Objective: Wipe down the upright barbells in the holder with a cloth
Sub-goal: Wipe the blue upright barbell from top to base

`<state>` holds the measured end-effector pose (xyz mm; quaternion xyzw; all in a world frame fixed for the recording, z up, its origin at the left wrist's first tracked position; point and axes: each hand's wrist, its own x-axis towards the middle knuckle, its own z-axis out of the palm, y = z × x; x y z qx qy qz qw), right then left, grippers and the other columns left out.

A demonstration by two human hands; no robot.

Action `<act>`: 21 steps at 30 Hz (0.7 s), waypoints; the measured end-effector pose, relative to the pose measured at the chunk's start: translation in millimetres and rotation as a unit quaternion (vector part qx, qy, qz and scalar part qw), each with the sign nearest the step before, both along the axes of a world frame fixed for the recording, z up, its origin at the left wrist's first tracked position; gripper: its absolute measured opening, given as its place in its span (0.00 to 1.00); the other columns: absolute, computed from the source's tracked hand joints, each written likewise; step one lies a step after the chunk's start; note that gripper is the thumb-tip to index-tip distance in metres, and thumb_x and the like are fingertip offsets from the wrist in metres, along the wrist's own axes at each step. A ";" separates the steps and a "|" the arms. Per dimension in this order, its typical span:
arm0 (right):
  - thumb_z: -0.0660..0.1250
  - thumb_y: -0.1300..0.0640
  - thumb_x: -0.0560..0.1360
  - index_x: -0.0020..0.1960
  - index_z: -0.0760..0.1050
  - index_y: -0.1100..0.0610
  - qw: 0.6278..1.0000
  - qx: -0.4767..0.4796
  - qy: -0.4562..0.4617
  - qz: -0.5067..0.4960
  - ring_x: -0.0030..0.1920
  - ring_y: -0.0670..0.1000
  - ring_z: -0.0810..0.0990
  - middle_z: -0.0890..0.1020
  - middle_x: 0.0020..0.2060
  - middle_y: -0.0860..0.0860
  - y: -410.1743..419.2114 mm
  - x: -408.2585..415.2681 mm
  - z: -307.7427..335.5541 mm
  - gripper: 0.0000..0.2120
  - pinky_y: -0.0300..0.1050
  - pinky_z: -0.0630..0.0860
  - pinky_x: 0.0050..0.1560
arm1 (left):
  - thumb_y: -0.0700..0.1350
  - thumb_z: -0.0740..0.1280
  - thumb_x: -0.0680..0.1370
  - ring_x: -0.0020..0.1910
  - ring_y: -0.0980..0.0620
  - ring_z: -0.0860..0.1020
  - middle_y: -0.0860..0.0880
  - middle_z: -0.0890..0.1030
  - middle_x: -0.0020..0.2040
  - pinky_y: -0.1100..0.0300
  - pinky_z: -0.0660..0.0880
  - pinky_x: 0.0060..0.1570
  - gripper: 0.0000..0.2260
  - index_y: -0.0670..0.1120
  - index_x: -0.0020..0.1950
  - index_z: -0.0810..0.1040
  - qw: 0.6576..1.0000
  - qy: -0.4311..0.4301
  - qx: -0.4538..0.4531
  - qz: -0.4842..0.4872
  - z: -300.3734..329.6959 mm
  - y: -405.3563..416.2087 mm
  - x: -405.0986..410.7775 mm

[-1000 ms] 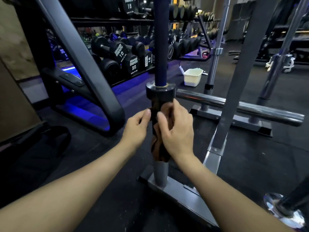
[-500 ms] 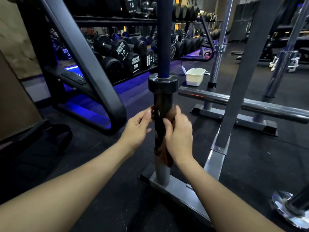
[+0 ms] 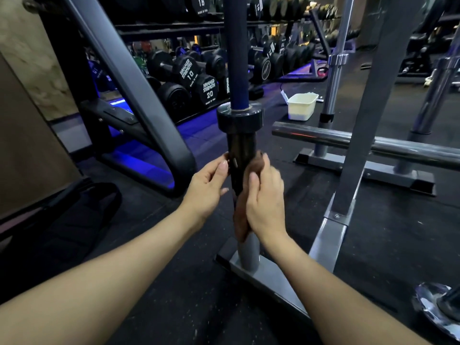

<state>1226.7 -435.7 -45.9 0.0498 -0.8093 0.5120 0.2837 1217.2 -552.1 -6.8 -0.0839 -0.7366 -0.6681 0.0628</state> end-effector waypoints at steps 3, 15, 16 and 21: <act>0.52 0.53 0.81 0.68 0.67 0.59 0.993 0.023 -0.111 0.026 0.57 0.59 0.74 0.76 0.54 0.58 13.0 -0.2 -19.3 0.18 0.53 0.70 0.58 | 0.51 0.56 0.82 0.67 0.57 0.70 0.56 0.73 0.68 0.58 0.72 0.54 0.17 0.55 0.71 0.69 1.000 -0.012 0.001 -0.019 0.6 1.6 3.5; 0.64 0.54 0.78 0.75 0.59 0.55 0.998 0.044 -0.026 -0.028 0.63 0.57 0.71 0.72 0.62 0.58 -1.6 0.6 17.4 0.28 0.50 0.67 0.63 | 0.50 0.54 0.82 0.55 0.68 0.75 0.61 0.79 0.57 0.60 0.70 0.61 0.11 0.60 0.58 0.74 0.998 0.002 0.042 -0.037 -8.5 1.2 11.4; 0.64 0.55 0.78 0.74 0.62 0.53 0.997 0.037 -0.069 -0.010 0.62 0.56 0.72 0.75 0.61 0.56 3.7 1.3 2.4 0.26 0.46 0.68 0.60 | 0.49 0.54 0.82 0.56 0.69 0.74 0.62 0.77 0.58 0.60 0.68 0.62 0.11 0.61 0.59 0.72 0.999 0.004 0.037 -0.038 -9.3 2.1 13.1; 0.67 0.56 0.75 0.60 0.74 0.58 0.993 0.070 -0.093 -0.027 0.53 0.54 0.78 0.81 0.50 0.54 12.0 -2.0 -13.5 0.14 0.43 0.70 0.53 | 0.49 0.55 0.83 0.65 0.62 0.69 0.56 0.72 0.67 0.56 0.65 0.68 0.16 0.53 0.70 0.69 0.998 0.031 0.040 -0.032 -24.9 2.3 8.2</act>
